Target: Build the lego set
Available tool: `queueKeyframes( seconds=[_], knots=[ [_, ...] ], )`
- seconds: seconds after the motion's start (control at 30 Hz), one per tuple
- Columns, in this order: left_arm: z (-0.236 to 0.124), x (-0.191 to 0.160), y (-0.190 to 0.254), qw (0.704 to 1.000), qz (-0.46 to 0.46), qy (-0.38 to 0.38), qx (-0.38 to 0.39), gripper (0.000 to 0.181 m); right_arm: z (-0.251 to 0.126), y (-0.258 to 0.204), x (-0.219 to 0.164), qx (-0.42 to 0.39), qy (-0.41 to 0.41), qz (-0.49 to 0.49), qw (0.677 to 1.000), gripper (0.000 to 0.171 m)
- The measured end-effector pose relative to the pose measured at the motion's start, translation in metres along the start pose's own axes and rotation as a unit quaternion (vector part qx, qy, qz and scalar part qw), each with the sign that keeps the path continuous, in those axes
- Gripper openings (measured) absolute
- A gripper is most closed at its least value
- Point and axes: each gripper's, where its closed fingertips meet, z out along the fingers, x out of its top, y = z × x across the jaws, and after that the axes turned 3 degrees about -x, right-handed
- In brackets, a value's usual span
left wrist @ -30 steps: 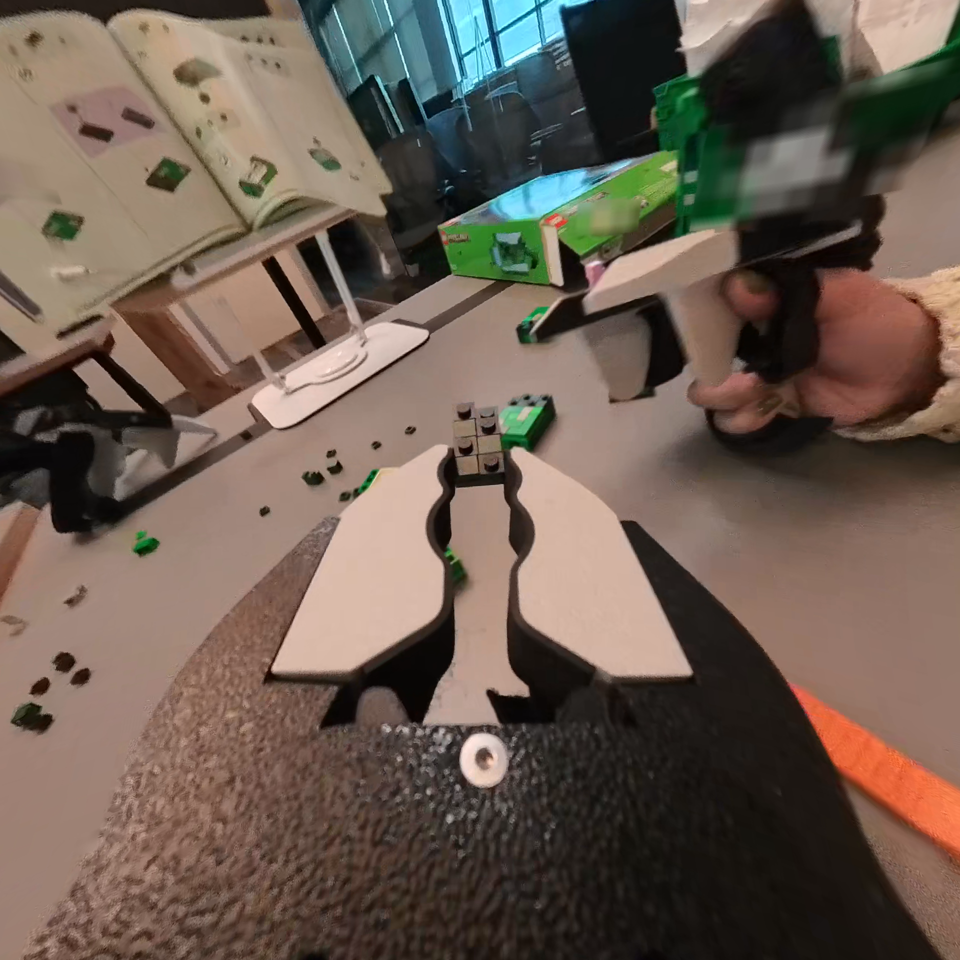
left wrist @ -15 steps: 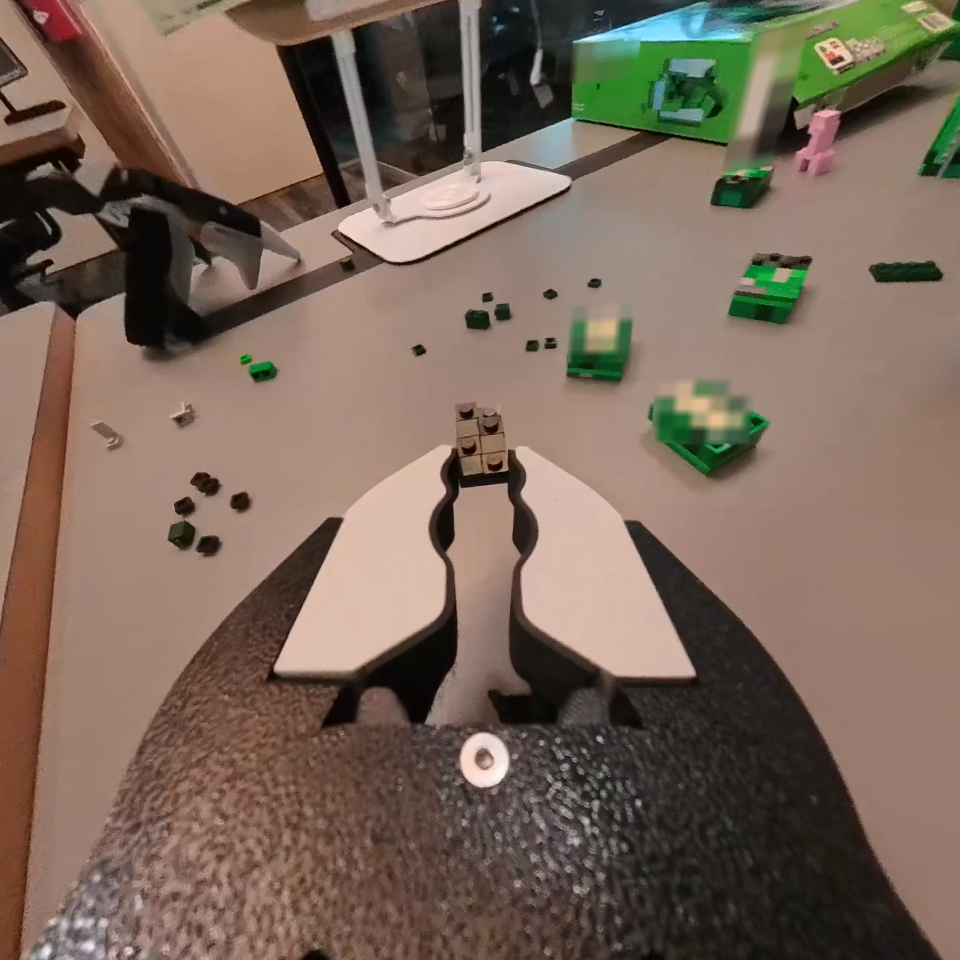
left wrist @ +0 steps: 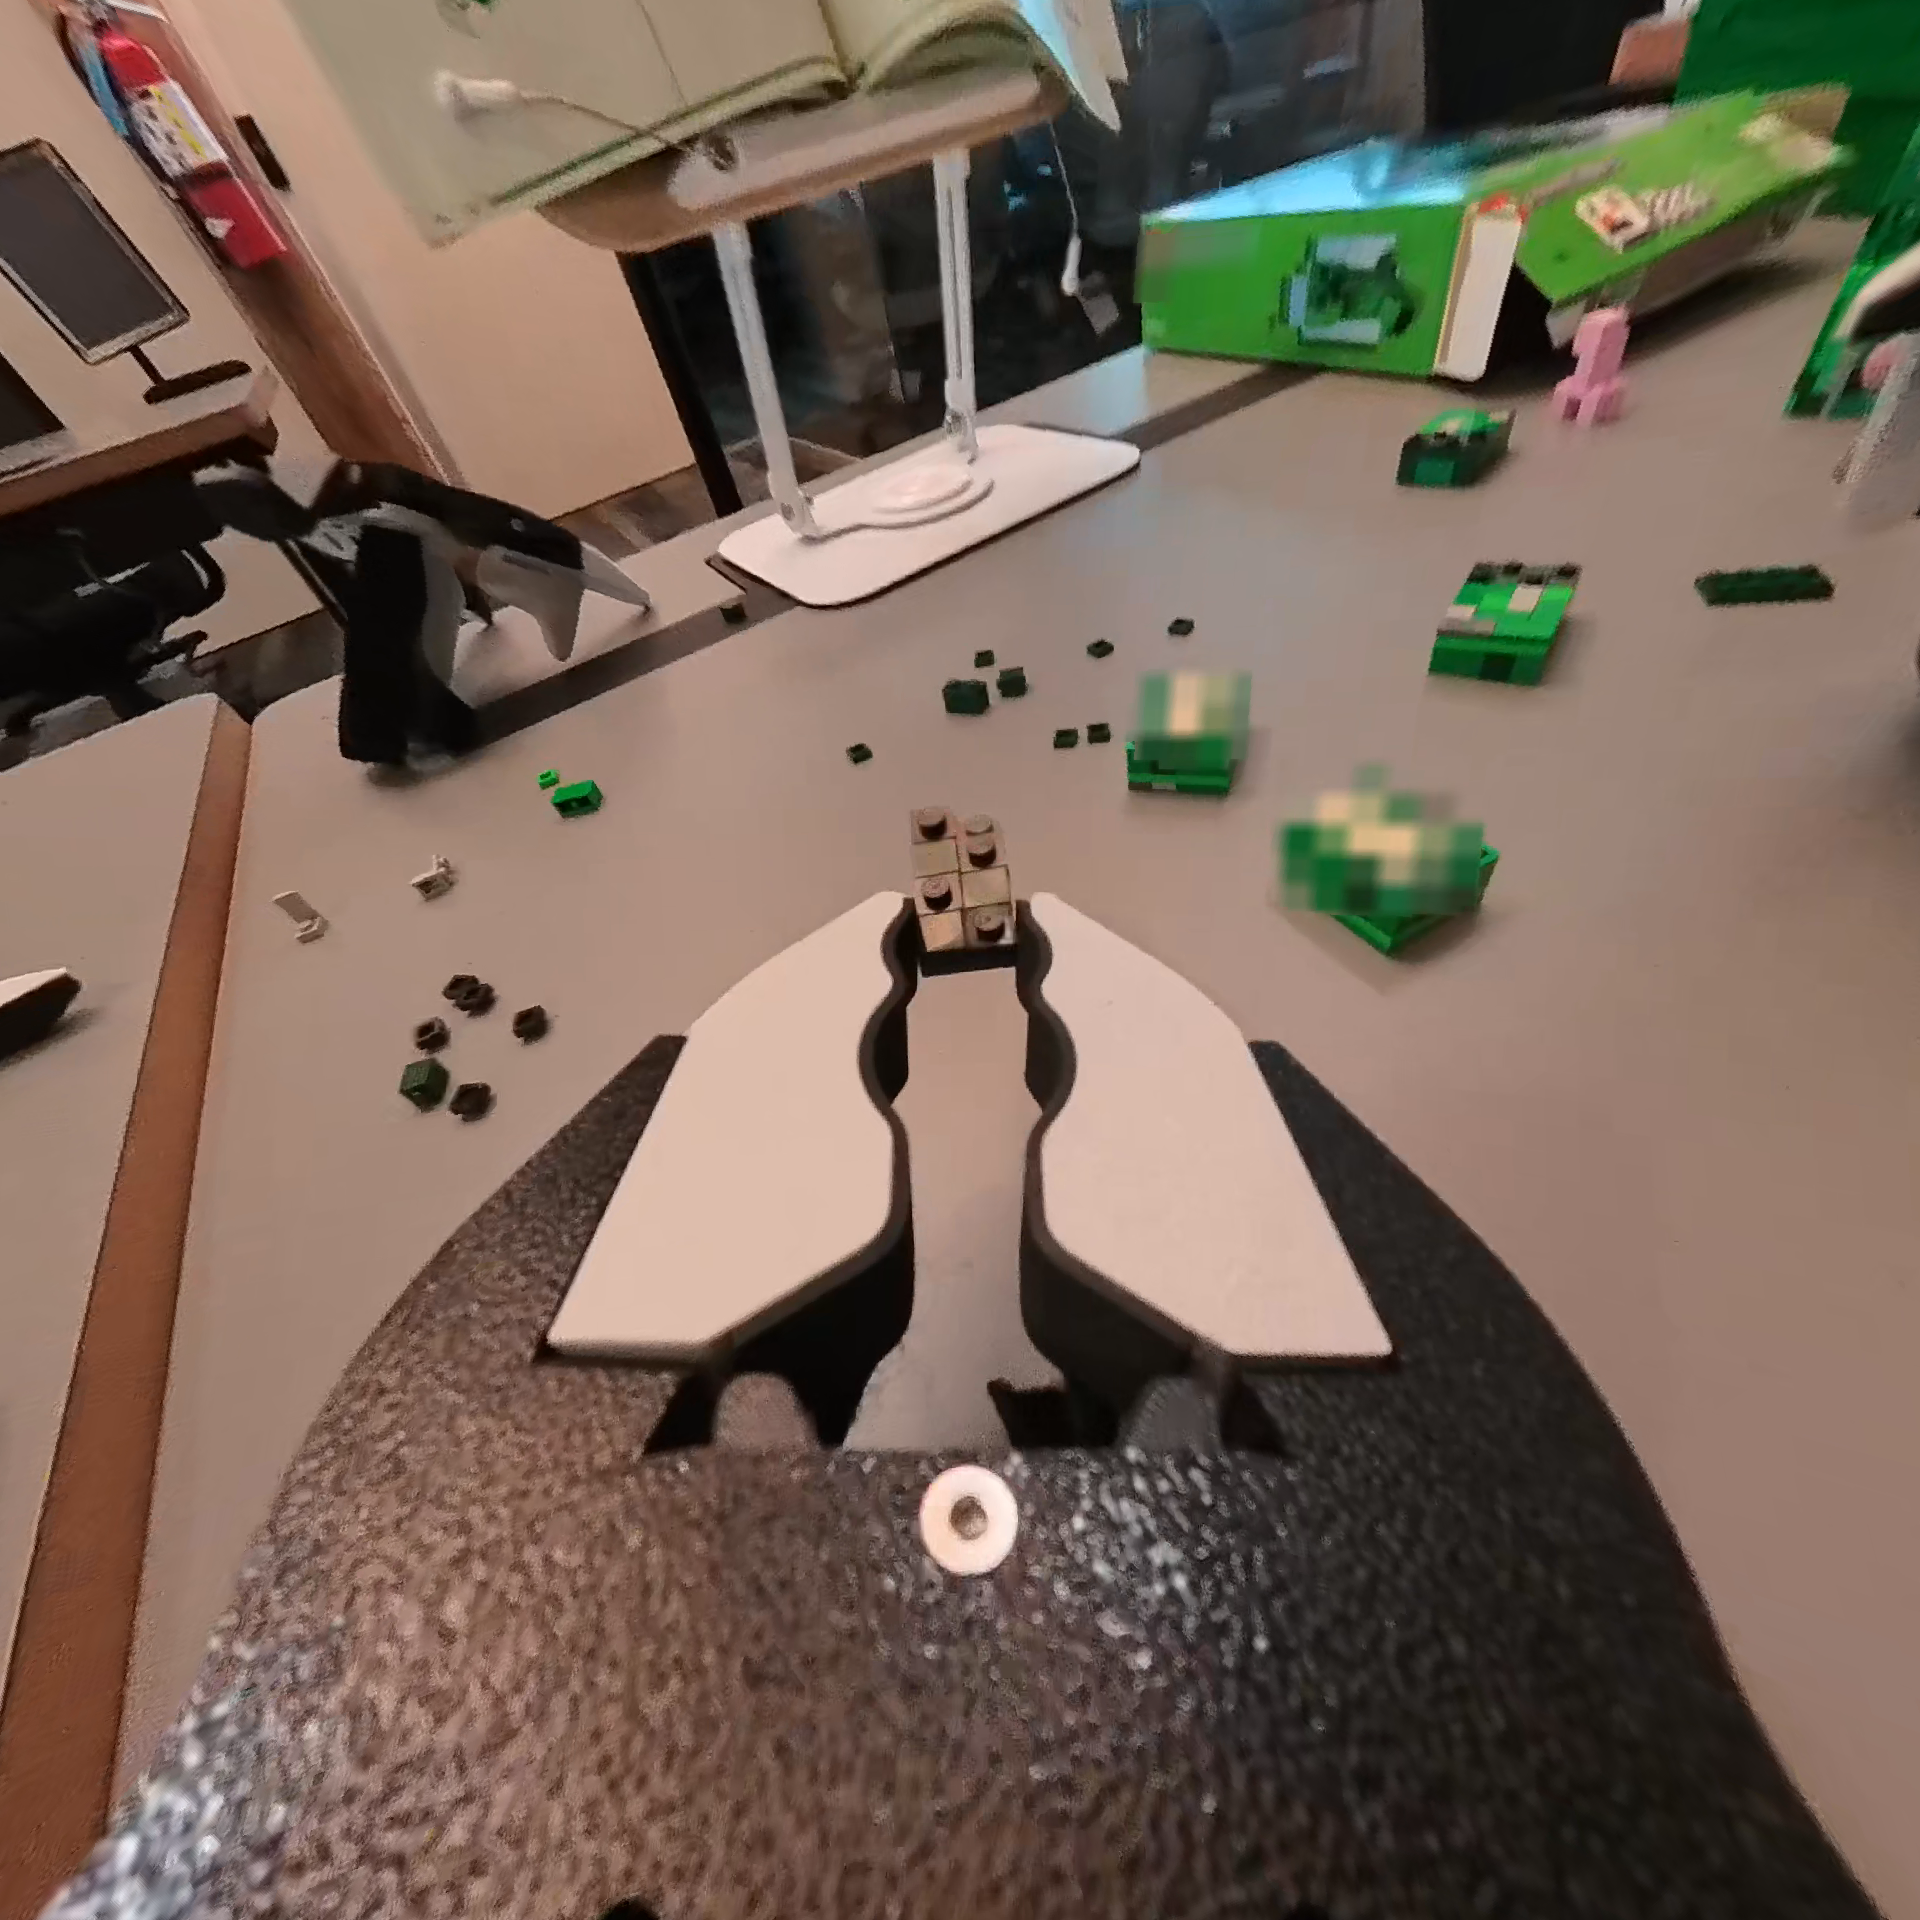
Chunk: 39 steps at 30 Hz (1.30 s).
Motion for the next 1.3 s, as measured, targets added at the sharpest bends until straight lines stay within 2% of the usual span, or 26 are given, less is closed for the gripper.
queueKeyframes(
  seconds=[0.2, 0.33, 0.43, 0.57, 0.77, 0.97, 1.13, 1.2, 1.23, 1.3],
  knots=[
    [0.003, -0.002, 0.01, 0.999, 0.018, -0.009, -0.026, 0.017, 0.008, 0.005, -0.005, -0.023, -0.029, -0.046, 0.998, 0.024],
    [0.005, 0.002, 0.025, 0.997, 0.04, 0.002, -0.062, 0.017, 0.011, 0.032, 0.004, -0.046, -0.076, -0.085, 0.992, 0.023],
    [0.003, 0.01, 0.038, 0.994, 0.046, 0.03, -0.099, 0.017, 0.02, 0.075, -0.005, -0.049, -0.179, -0.091, 0.978, 0.026],
    [0.002, 0.011, 0.04, 0.992, 0.051, 0.037, -0.107, 0.017, 0.029, 0.133, -0.035, -0.049, -0.31, -0.086, 0.946, 0.021],
    [0.005, 0.006, 0.046, 0.99, 0.082, 0.021, -0.115, 0.017, 0.031, 0.166, -0.093, 0.013, -0.469, -0.042, 0.882, 0.018],
    [0.006, 0.005, 0.049, 0.989, 0.09, 0.016, -0.119, 0.017, 0.038, 0.169, -0.108, 0.02, -0.471, -0.007, 0.882, 0.021],
    [0.007, 0.003, 0.051, 0.988, 0.096, 0.011, -0.122, 0.017, 0.042, 0.172, -0.12, 0.007, -0.482, -0.048, 0.875, 0.021],
    [0.007, 0.003, 0.051, 0.988, 0.098, 0.01, -0.122, 0.017, 0.045, 0.172, -0.12, 0.005, -0.476, -0.039, 0.879, 0.018],
    [0.007, 0.003, 0.051, 0.988, 0.098, 0.01, -0.123, 0.017, 0.046, 0.173, -0.12, 0.001, -0.475, -0.036, 0.879, 0.01],
    [0.007, 0.003, 0.052, 0.987, 0.1, 0.009, -0.123, 0.017, 0.046, 0.172, -0.119, 0.009, -0.476, -0.052, 0.878, 0.01]
  ],
)
